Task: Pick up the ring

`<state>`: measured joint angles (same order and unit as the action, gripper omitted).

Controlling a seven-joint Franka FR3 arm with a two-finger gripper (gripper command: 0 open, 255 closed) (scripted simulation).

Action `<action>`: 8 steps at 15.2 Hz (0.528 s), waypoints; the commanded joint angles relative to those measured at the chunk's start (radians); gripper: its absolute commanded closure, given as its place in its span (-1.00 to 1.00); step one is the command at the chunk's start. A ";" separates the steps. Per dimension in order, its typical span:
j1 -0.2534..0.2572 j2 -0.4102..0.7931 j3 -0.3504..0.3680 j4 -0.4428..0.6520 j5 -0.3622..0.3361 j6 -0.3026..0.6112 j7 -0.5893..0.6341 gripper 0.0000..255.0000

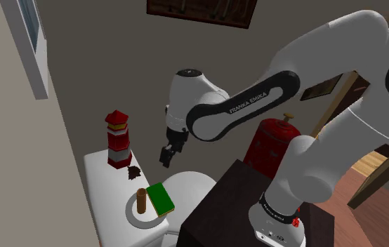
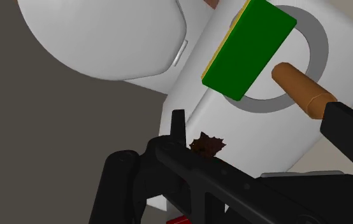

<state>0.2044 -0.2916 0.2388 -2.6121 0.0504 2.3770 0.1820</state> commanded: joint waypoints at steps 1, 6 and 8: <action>0.010 0.074 0.025 0.008 -0.010 0.061 0.015 -1.00; 0.035 0.248 0.079 0.036 -0.066 0.188 0.074 -1.00; 0.046 0.321 0.095 0.054 -0.106 0.234 0.108 -1.00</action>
<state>0.2456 -0.0142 0.3255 -2.5733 -0.0326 2.5867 0.2719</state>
